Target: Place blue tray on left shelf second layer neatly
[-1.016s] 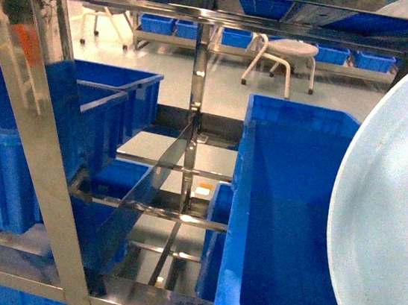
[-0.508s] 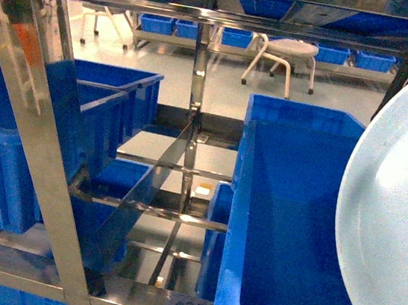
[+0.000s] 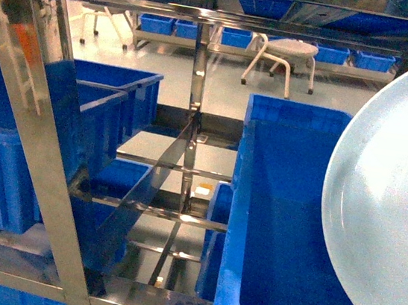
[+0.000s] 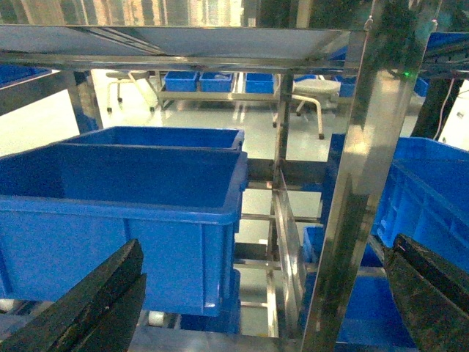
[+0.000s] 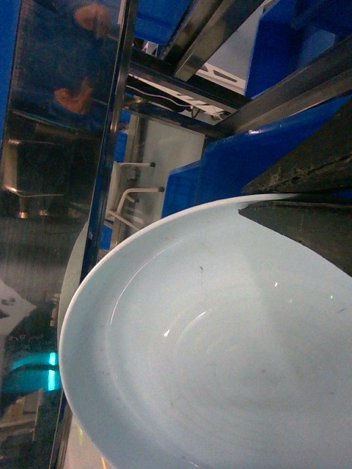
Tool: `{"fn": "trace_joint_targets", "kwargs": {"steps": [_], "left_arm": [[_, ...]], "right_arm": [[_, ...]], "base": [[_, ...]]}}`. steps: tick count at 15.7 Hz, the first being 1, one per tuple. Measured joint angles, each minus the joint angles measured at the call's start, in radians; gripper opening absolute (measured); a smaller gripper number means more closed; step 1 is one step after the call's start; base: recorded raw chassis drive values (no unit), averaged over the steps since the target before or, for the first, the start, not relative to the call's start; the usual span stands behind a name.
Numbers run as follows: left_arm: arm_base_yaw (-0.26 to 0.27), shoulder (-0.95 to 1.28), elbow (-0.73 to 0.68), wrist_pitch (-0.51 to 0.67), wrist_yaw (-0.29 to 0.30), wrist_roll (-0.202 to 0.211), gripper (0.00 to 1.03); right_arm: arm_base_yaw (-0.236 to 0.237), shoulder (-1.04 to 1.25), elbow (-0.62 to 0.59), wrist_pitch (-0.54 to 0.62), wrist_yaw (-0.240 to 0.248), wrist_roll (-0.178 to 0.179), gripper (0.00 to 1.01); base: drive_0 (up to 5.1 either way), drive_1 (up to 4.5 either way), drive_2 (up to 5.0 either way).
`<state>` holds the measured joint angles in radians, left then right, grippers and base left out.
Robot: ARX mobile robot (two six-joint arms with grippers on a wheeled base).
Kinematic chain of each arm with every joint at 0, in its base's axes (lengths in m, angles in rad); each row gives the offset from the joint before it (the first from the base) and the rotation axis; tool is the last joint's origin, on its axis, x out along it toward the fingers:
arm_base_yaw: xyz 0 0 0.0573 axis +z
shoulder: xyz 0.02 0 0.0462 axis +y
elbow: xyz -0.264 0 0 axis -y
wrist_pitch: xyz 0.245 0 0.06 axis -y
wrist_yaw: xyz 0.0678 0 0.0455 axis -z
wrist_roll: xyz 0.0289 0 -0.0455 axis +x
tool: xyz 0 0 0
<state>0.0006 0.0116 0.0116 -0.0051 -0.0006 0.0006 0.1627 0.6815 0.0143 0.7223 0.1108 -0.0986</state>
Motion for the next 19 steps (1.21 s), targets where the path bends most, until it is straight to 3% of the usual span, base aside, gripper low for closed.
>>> {"fn": "trace_joint_targets", "kwargs": {"steps": [1,3,5,13,19], "left_arm": [[0.000,0.000,0.000,0.000,0.000,0.000,0.98],[0.000,0.000,0.000,0.000,0.000,0.000,0.98],[0.000,0.000,0.000,0.000,0.000,0.000,0.98],[0.000,0.000,0.000,0.000,0.000,0.000,0.98],[0.000,0.000,0.000,0.000,0.000,0.000,0.98]], "right_arm": [[-0.033,0.130,-0.001,0.115,-0.031,-0.004,0.02],[-0.035,0.188,-0.002,0.172,-0.035,-0.009,0.02],[-0.072,0.233,-0.002,0.204,-0.055,-0.009,0.02],[-0.172,0.593,-0.002,0.550,-0.135,-0.028,0.02],[-0.266,0.949,0.125,0.558,-0.208,-0.057,0.02]], "base": [[0.0,0.00,0.0],[0.0,0.00,0.0],[0.0,0.00,0.0],[0.0,0.00,0.0],[0.0,0.00,0.0]]}}
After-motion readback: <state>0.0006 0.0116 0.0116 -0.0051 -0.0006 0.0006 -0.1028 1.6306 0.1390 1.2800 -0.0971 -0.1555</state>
